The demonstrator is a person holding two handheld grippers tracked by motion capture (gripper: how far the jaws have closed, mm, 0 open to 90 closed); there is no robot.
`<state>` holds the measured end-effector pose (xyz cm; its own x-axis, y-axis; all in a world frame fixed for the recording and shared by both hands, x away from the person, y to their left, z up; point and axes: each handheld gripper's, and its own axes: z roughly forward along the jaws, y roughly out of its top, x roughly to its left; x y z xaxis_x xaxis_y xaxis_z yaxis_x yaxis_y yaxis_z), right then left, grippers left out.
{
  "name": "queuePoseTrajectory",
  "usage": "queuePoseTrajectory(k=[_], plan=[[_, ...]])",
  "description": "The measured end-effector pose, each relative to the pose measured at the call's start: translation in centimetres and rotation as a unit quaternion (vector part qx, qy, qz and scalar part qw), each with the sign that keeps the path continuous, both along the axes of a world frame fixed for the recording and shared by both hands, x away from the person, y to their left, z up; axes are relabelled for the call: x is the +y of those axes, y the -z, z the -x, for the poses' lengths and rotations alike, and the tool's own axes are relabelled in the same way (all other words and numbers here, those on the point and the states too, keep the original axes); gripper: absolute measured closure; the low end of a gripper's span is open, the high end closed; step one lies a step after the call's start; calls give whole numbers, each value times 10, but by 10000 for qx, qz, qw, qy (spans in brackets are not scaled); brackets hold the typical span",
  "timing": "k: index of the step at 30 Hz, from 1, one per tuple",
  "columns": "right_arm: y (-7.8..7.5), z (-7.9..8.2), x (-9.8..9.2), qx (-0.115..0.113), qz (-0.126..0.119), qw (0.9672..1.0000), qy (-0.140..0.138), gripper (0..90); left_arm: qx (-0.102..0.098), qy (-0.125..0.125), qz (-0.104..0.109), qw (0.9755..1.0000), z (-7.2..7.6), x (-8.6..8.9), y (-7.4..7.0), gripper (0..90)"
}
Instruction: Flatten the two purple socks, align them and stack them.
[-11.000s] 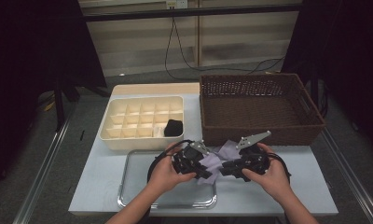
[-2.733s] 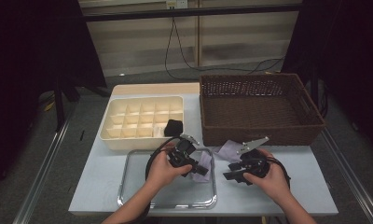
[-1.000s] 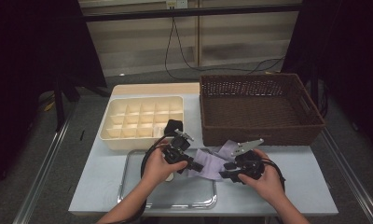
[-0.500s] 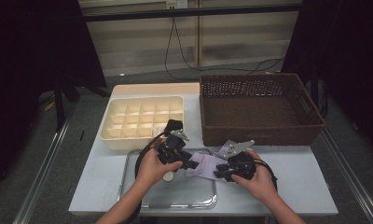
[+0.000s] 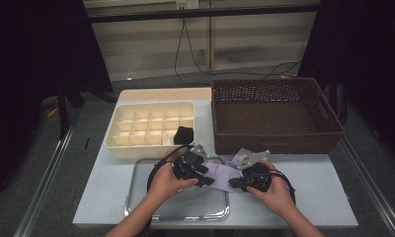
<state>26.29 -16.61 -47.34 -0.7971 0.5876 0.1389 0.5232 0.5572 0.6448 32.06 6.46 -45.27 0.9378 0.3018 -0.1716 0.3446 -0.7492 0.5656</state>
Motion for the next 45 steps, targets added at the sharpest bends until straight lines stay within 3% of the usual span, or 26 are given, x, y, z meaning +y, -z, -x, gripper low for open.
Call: queuePoseTrajectory(k=[6,9,10,11,13,14,16,17,20,21,22,24,26,27,30,32,33,35,39,42,43,45], plan=[[0,-1,1,60,1,10000,-42,900,-66,-31,-62,10000,3,-1,5,528],[-1,-1,1,51,62,10000,-29,900,-205,-60,-136,9997,6,-2,5,617],[-1,-1,2,56,55,10000,-22,900,-320,69,-333,9989,7,-3,3,665],[-1,-1,2,52,59,10000,-17,900,-228,-39,-297,9993,9,-4,3,719],[0,-1,2,52,21,10000,-19,900,-134,8,-365,9992,7,-4,1,816],[0,-1,2,41,5,10000,-8,900,13,-148,-228,9996,8,-4,1,840],[0,0,1,4,11,10000,-4,900,137,-130,-193,9996,4,1,-3,849],[0,1,0,11,3,10000,-4,900,137,-130,-193,9996,4,1,-3,850],[0,3,-2,76,-50,10000,2,900,361,-498,209,9979,-4,16,-8,851],[0,3,-2,77,-44,10000,-6,900,418,-489,248,9976,-7,21,-8,850],[0,4,-3,74,-47,10000,-10,900,484,-652,318,9962,-7,23,-7,850],[0,5,-3,82,-43,10000,-22,900,495,-619,259,9965,-11,28,-6,848],[-1,8,-4,133,-16,9999,-32,900,625,-813,397,9939,-14,33,-2,847],[-1,10,-5,158,-50,9999,-44,900,538,-734,238,9956,-17,36,-3,846],[-1,14,-7,252,-90,9996,2,900,588,-920,354,9934,-20,37,-2,839],[-1,17,-8,244,-95,9997,8,900,460,-911,252,9945,-22,39,-4,824],[-1,18,-9,254,-86,9996,15,900,401,-939,260,9944,-22,40,-4,811],[-2,20,-10,254,-92,9996,13,900,482,-984,427,9931,-24,42,-7,796],[-2,22,-12,238,-83,9997,48,900,483,-785,677,9934,-19,34,-16,753],[-1,22,-11,233,-93,9997,60,900,368,-546,734,9951,-12,22,-19,674],[-2,22,-11,258,-84,9996,78,900,302,-507,636,9962,-10,18,-19,632],[-2,22,-11,258,-85,9996,89,900,413,-414,628,9963,-9,12,-15,595]])
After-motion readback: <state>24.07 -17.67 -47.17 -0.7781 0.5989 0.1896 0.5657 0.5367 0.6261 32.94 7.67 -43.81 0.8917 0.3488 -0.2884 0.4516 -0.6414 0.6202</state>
